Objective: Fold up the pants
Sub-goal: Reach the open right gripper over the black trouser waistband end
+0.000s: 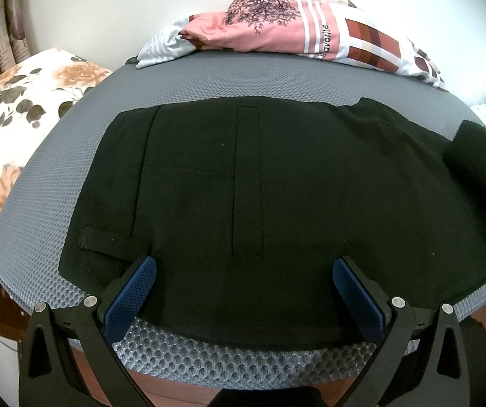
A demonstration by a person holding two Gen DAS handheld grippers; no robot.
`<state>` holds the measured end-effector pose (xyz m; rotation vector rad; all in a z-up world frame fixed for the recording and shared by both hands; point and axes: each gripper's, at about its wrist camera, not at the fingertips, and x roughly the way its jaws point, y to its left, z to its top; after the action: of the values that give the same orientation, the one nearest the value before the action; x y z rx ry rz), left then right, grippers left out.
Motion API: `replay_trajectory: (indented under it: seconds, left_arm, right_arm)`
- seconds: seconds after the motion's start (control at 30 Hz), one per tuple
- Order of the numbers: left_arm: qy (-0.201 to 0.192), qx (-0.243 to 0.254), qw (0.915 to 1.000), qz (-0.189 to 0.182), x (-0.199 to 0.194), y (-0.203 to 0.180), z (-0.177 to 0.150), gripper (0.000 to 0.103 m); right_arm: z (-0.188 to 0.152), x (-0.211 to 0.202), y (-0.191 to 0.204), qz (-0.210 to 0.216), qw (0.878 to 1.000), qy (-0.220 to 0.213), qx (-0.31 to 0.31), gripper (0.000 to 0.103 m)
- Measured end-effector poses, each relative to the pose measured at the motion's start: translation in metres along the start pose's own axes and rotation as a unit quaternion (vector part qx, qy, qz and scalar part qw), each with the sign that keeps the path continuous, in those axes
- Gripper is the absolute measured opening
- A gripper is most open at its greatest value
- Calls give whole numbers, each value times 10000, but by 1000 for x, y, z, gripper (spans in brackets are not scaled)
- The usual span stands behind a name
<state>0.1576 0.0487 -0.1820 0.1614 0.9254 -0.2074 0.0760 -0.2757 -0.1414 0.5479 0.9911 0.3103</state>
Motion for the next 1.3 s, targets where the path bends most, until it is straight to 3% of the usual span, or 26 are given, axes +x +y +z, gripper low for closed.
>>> replay_trajectory:
  seconds: [0.17,0.23,0.33,0.4,0.5,0.73,0.83,1.13,1.3]
  left_arm:
    - [-2,-5,10000,1,0,0,0,103]
    - [-1,-6,10000,4,0,0,0,103]
    - [-1,-2,10000,1,0,-1,0,103]
    - [-3,1,10000,3,0,-1,-1,103]
    - [-6,2,10000,-4,0,-2,-1,103]
    - [-8,4,10000,4,0,-3,0,103]
    - [-9,9,10000,2,0,-3,0,103]
    - [-117,8,9999,25,-10,-3,-1,103]
    - [-565,-632,9964,-26,-49,28,4,103]
  right_arm:
    - [-5,15,15,-241,9988,160,-385,20]
    - [-7,18,20,-170,9982,249,-517,38]
    - [-9,15,28,547,9964,248,-606,68]
    - [-7,2,28,1226,9909,124,-549,74]
    - [1,-19,12,1398,9896,-180,-281,74]
    - [6,-64,-47,17,9981,-574,-206,74]
    - [-2,-69,-62,-255,9975,-604,-268,72]
    - [-30,-59,-88,-242,9983,-499,-181,66]
    - [-35,-63,-87,-384,9975,-407,-440,62]
